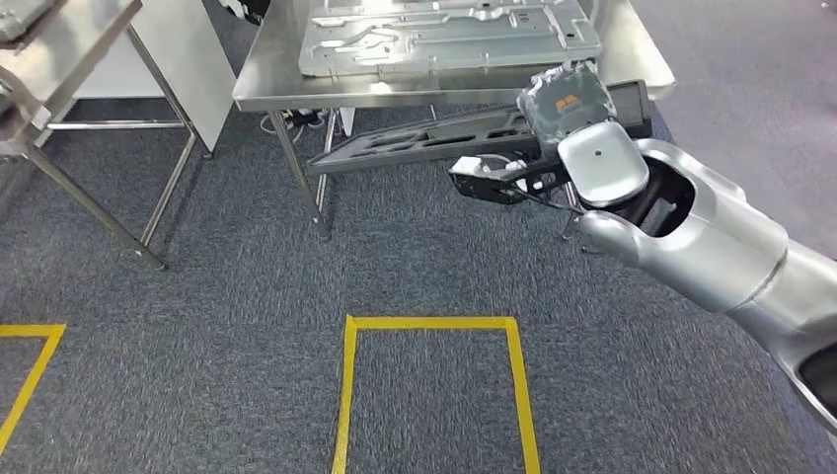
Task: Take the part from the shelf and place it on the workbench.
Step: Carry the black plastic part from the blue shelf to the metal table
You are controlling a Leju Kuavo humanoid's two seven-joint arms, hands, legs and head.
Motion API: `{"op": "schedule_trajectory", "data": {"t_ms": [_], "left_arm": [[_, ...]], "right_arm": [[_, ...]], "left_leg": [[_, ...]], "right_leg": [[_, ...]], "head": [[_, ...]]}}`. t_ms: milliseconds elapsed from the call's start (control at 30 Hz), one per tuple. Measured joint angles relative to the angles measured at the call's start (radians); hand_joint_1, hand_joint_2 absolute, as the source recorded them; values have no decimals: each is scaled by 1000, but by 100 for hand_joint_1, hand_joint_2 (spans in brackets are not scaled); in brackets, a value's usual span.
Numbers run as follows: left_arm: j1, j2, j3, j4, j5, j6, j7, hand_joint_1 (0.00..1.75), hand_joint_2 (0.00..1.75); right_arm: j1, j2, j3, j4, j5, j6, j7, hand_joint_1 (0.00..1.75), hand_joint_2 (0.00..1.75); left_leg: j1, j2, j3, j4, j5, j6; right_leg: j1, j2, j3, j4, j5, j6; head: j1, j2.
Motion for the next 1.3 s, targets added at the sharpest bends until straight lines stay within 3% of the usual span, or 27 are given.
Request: {"op": "schedule_trajectory", "data": {"t_ms": [33, 67, 100, 133, 167, 233, 300, 367, 400, 467, 533, 567, 600, 633, 700, 767, 867, 933, 1033, 1100, 1133, 1233, 1300], "left_arm": [[-2, 0, 2, 0, 2, 1, 0, 0, 175], [-3, 0, 4, 0, 3, 1, 1, 0, 175], [-4, 0, 6, 0, 4, 1, 1, 0, 175], [-4, 0, 6, 0, 4, 1, 1, 0, 175], [-3, 0, 7, 0, 4, 1, 1, 0, 175], [-3, 1, 8, 0, 5, 1, 1, 0, 175], [-7, 3, 11, 0, 6, 2, -1, 0, 175], [-9, 4, 13, 0, 7, 2, -5, 0, 175], [-7, 4, 14, 0, 7, 2, -7, 0, 175], [-5, 4, 15, 0, 7, 2, -13, 0, 175], [-7, 4, 15, 0, 6, 0, -19, 0, 175], [-9, 4, 15, 0, 5, -2, -22, 0, 175], [-10, 4, 15, 0, 4, -2, -26, 0, 175], [-10, 4, 15, 0, 3, -3, -30, 0, 175], [-10, 4, 16, 0, 1, -4, -34, 0, 175], [-9, 4, 16, 0, 0, -4, -35, 0, 175], [-6, 4, 16, 0, -1, -5, -36, 0, 175], [-4, 3, 16, 0, -3, -7, -40, 0, 175], [-6, 3, 16, 0, -7, -11, -51, 0, 175], [-5, 3, 16, 0, -8, -12, -53, 0, 175], [-4, 3, 16, 0, -8, -12, -54, 0, 175], [-5, 4, 16, 0, -11, -12, -57, 0, 175], [-7, 6, 16, 0, -14, -11, -61, 0, 175]], "right_arm": [[-1, 0, 0, 0, 0, 0, 0, 175, 175], [-2, -1, 1, 0, 0, -1, 0, 175, 175], [-2, -1, 2, 0, -1, -1, 0, 175, 175], [-2, -2, 4, 0, -1, -1, 0, 175, 175], [-2, -2, 6, 0, -2, -1, 0, 175, 175], [-3, -3, 8, 0, -2, -1, 0, 175, 175], [-6, -8, 8, 0, -3, -1, 0, 175, 175], [-8, -14, 9, -3, -3, -3, 0, 175, 175], [-8, -15, 9, -5, -3, -5, 0, 175, 175], [-8, -19, 10, -10, -3, -11, 1, 175, 175], [-7, -25, 10, -13, -3, -16, 1, 175, 175], [-6, -28, 11, -13, -3, -16, 2, 175, 175], [-4, -30, 12, -13, -3, -16, 2, 175, 175], [-3, -33, 12, -14, -3, -16, 3, 175, 175], [-2, -35, 13, -15, -3, -16, 3, 175, 175], [-3, -36, 13, -18, -3, -17, 4, 175, 175], [-4, -37, 13, -22, -3, -18, 4, 175, 175], [-5, -37, 13, -25, -3, -18, 4, 175, 175], [-5, -38, 13, -29, -2, -19, 6, 175, 175], [-1, -39, 13, -31, -1, -19, 7, 175, 175], [1, -39, 13, -33, -1, -19, 8, 175, 175], [3, -41, 13, -39, -1, -19, 9, 175, 175], [1, -44, 13, -42, -1, -21, 10, 175, 175]], "left_leg": [[-2, 33, -31, 64, -27, -1], [-2, 51, -61, 122, -47, -1], [-3, 61, -78, 155, -51, 2], [-5, 65, -77, 152, -39, 7], [-8, 71, -56, 110, -11, 14], [-24, 112, 12, -19, 40, 34], [-41, 144, 49, -91, 53, 50], [-44, 131, 53, -102, 53, 58], [-41, 122, 58, -110, 55, 61], [-33, 109, 71, -125, 61, 68], [-29, 97, 75, -129, 61, 75], [-29, 89, 76, -128, 59, 77], [-29, 81, 77, -126, 57, 78], [-29, 73, 78, -122, 55, 78], [-28, 60, 79, -112, 47, 73], [-31, 51, 73, -100, 40, 64], [-32, 46, 67, -97, 39, 51], [-31, 51, 56, -72, 20, 38], [-20, 61, -17, 86, -59, 20], [-12, 64, -57, 162, -73, 12], [-9, 66, -53, 148, -53, 9], [-6, 72, 35, -38, 35, 7], [-11, 73, 68, -103, 44, 15]], "right_leg": [[4, -13, 1, -1, -1, -3], [8, -26, 3, -1, -2, -5], [11, -40, 4, -1, -4, -7], [14, -54, 7, -1, -6, -9], [17, -67, 10, -1, -9, -10], [23, -93, 19, -2, -15, -9], [27, -113, 24, -5, -21, -2], [29, -131, 30, -10, -24, 7], [29, -125, 32, -7, -29, 12], [27, -80, 12, 45, -61, 19], [25, -30, -49, 161, -112, 21], [25, -21, -81, 215, -127, 22], [25, -17, -101, 240, -125, 23], [25, -16, -104, 229, -104, 24], [24, -14, -62, 117, -31, 21], [24, -10, -20, 20, 7, 15], [24, -10, -11, -2, 10, 2], [20, -13, -6, -11, 14, -7], [16, -17, 0, -15, 14, -15], [15, -17, 2, -15, 11, -16], [13, -16, 4, -15, 9, -14], [9, -16, 13, -14, 1, -2], [11, -16, 15, -16, -2, 9]], "head": [[-3, 0], [-4, 0], [-4, 0], [-5, 0], [-5, 0], [-4, 0], [-4, 0], [-4, 0], [-3, 0], [0, 0], [4, 0], [6, 0], [6, 0], [6, 0], [7, 0], [6, 0], [6, 0], [4, 0], [2, 0], [1, 0], [1, 0], [1, 0], [1, 0]]}}
